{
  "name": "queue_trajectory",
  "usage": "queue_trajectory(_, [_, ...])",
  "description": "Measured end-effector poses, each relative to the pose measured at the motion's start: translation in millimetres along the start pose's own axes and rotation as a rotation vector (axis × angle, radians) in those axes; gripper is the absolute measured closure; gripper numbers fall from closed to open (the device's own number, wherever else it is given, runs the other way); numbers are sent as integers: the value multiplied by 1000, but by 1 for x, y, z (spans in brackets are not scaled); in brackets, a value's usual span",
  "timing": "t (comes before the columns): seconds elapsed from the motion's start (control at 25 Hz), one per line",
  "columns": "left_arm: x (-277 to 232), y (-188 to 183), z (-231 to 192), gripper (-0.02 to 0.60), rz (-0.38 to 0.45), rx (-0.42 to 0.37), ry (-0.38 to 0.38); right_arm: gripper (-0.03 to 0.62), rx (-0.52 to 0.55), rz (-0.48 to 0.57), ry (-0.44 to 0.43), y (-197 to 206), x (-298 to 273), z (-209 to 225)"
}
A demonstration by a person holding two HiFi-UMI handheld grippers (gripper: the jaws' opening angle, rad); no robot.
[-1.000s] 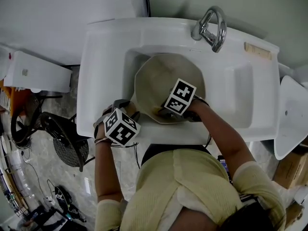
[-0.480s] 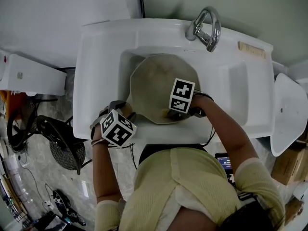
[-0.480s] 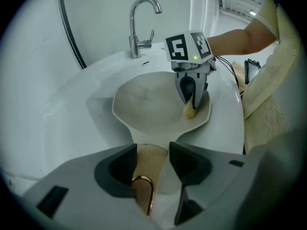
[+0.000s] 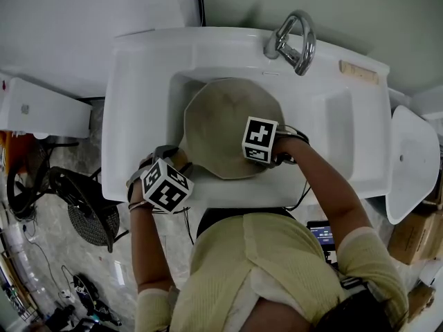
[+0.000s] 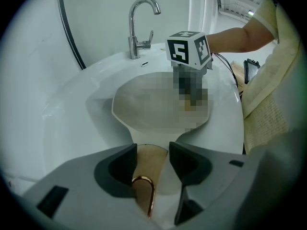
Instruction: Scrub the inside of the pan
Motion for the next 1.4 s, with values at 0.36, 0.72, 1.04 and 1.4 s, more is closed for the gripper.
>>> queue_trajectory(0.36, [0,0,0,323,5,0,3,516,-6,-151,214,9,4,26])
queue_trajectory(0.72, [-1,0,0,324,5,4,4,516,31,-218,387,6,5,46])
queue_trajectory(1.04, [-1,0,-1,324,1,7,8,516,49,-197,509,2,10,61])
queue_trajectory(1.4, [0,0,-1,324,4,11,11,514,73,-143,670,-7,19,81])
Point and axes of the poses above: the fingertips, and each gripper's own axes: x backward along the fingers, z to its right, y out of its underside, the point moved 6 cm from there along x, backward along the fingers, and after that the axes turned 4 degrees about -z, right-handed, at the moved point
